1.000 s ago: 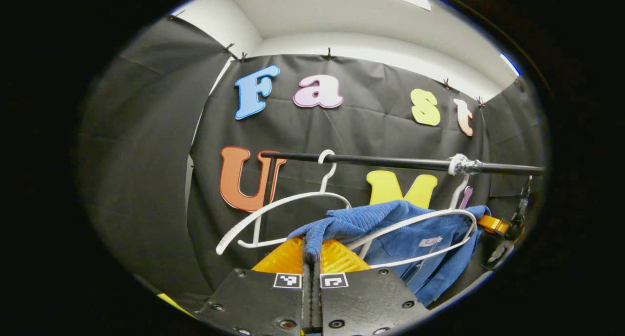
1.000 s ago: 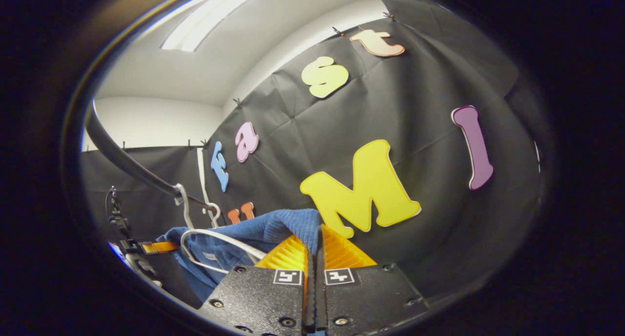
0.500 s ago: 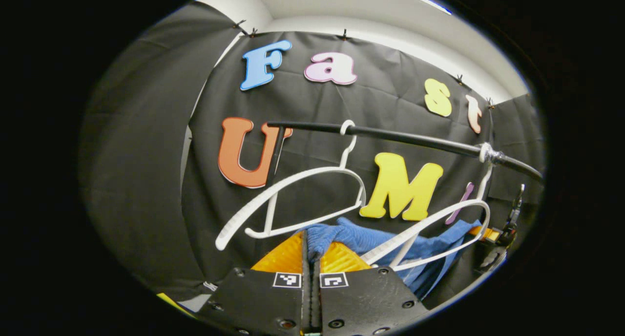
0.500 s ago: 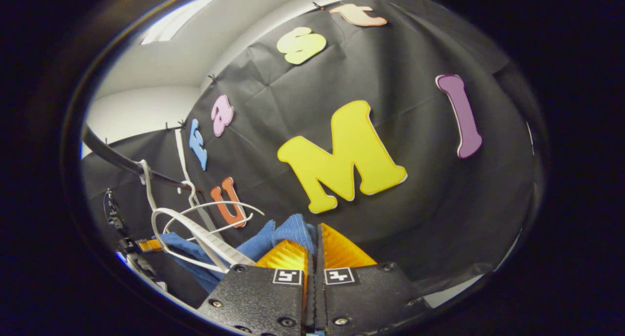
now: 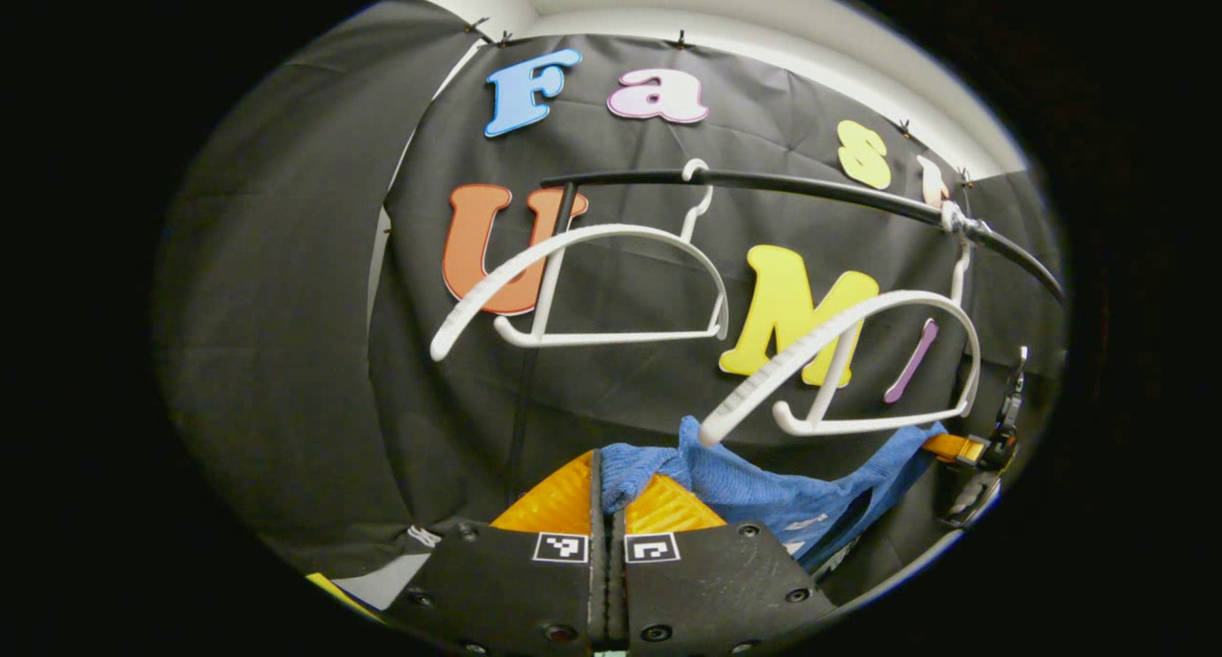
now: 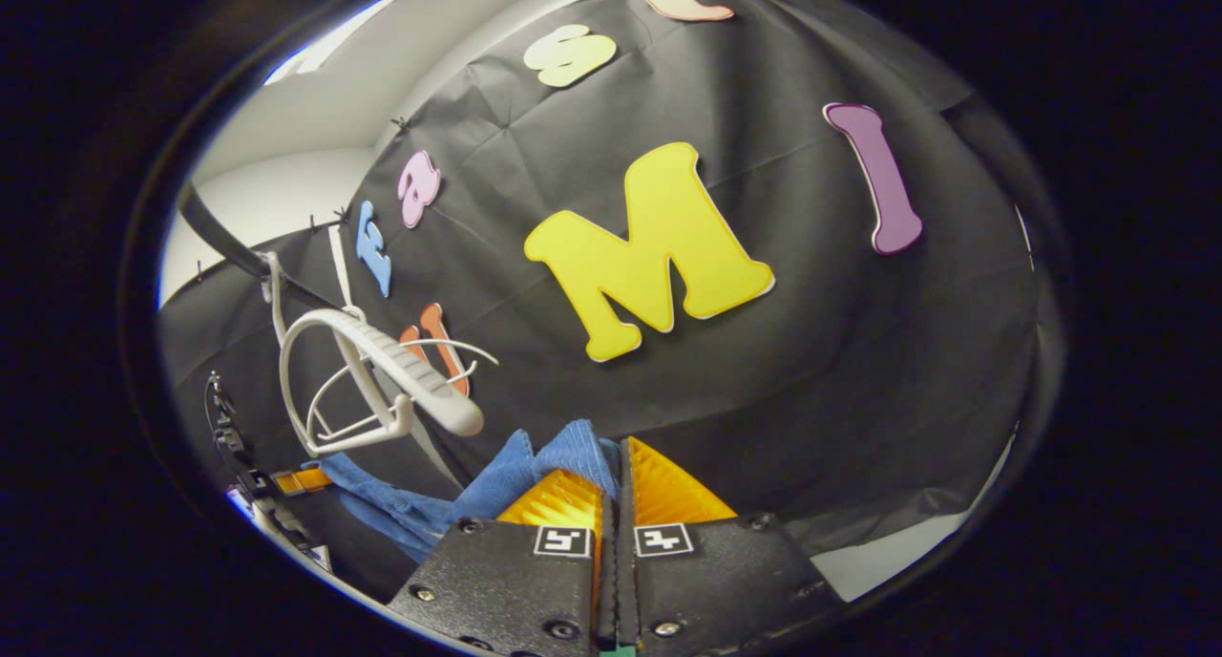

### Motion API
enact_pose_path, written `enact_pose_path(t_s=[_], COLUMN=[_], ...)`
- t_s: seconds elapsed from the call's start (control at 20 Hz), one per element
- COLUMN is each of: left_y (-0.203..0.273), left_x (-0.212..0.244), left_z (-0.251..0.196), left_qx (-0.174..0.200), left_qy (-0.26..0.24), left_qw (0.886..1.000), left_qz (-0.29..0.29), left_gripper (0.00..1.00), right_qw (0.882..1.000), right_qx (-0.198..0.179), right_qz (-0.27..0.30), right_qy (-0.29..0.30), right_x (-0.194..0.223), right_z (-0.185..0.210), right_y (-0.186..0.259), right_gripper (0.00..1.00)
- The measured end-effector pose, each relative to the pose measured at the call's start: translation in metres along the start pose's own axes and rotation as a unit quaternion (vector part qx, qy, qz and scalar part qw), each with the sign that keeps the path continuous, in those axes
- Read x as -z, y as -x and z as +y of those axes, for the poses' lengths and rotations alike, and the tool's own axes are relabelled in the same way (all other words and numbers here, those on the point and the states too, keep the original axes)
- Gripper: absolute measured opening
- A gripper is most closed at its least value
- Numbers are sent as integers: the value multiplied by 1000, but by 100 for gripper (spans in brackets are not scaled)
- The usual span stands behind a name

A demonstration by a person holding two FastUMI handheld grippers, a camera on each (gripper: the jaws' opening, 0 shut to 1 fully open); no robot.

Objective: Grasp the clothes on the hanger with both hands and then place them into the laundry hamper below.

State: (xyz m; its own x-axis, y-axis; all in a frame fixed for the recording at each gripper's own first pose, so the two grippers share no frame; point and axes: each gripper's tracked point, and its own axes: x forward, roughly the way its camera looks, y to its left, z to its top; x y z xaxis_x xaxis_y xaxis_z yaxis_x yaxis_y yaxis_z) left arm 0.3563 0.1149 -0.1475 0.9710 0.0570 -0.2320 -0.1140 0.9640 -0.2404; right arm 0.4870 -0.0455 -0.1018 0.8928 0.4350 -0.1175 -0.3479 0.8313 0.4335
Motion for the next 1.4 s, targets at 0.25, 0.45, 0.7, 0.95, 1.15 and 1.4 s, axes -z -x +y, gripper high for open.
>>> enact_pose_path(t_s=[0.25,0.45,0.7,0.95,1.15,1.4], left_y=[5,22,44,65,81,100], left_x=[9,28,45,53,72,115], left_z=[0,-12,-37,-64,-87,-111], left_qx=[0,-1,16,49,81,109], left_qy=[-9,-21,-28,-21,-22,-21], left_qw=[1000,1000,999,998,995,989], left_qz=[15,23,33,44,62,95], left_gripper=[4,0,4,0,4,4], right_qw=[1000,1000,999,997,995,990], right_qx=[1,-8,-23,-39,-54,-51], right_qz=[12,28,34,51,78,126], right_qy=[5,10,12,32,41,37], right_x=[18,38,60,90,127,179], right_z=[15,37,80,129,161,169], right_y=[11,26,49,67,81,95], right_gripper=[4,3,4,4,4,4])
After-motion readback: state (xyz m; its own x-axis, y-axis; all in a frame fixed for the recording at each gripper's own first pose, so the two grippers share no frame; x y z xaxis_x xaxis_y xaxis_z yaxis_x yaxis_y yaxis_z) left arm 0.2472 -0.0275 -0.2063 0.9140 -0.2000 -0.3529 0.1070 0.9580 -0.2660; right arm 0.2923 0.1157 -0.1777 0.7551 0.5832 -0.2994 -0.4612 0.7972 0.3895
